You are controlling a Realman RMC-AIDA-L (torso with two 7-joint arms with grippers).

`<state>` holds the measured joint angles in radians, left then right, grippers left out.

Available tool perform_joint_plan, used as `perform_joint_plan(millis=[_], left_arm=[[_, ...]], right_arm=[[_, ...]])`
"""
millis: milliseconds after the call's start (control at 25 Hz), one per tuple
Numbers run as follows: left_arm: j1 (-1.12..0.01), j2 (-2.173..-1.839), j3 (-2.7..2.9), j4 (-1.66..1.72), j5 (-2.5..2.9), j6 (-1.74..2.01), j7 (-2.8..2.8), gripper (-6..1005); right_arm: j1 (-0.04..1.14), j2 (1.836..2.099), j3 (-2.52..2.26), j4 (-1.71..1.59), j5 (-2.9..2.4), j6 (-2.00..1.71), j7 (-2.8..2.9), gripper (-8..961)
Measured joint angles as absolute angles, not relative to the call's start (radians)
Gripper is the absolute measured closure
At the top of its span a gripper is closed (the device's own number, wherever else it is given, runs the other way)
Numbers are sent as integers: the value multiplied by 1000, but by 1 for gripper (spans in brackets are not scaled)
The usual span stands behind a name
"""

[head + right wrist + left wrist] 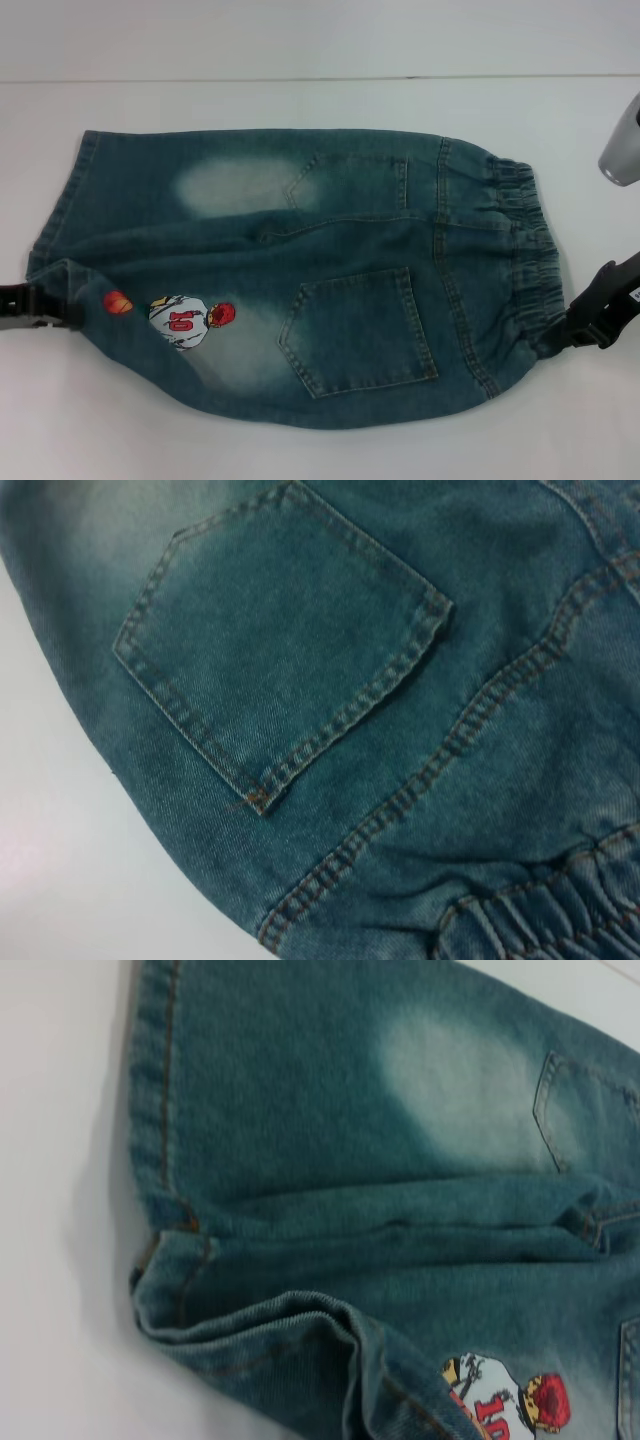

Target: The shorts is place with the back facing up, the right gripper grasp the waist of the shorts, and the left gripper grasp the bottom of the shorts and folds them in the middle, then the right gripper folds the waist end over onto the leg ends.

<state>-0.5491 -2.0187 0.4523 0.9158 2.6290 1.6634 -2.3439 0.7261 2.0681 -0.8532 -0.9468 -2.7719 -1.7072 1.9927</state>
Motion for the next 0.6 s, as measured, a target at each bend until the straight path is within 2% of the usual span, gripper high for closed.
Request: perform_joint_plan(millis=[240, 440, 520, 600], left_arm=[[-549, -2016, 450, 922, 2584, 1652, -2350, 940], [-571, -2009, 428, 916, 2558, 1585, -2354, 940], [-583, -2009, 426, 915, 2543, 1546, -2356, 940], [-589, -2008, 425, 914, 2519, 1507, -2360, 940]], right_arm=[[686, 2032, -774, -949, -2678, -1720, 1981, 901], [670, 1992, -652, -888, -2571, -1656, 1970, 901], [662, 1986, -620, -866, -2513, -1616, 1966, 901], [649, 1991, -592, -852, -2446, -1562, 1958, 901]])
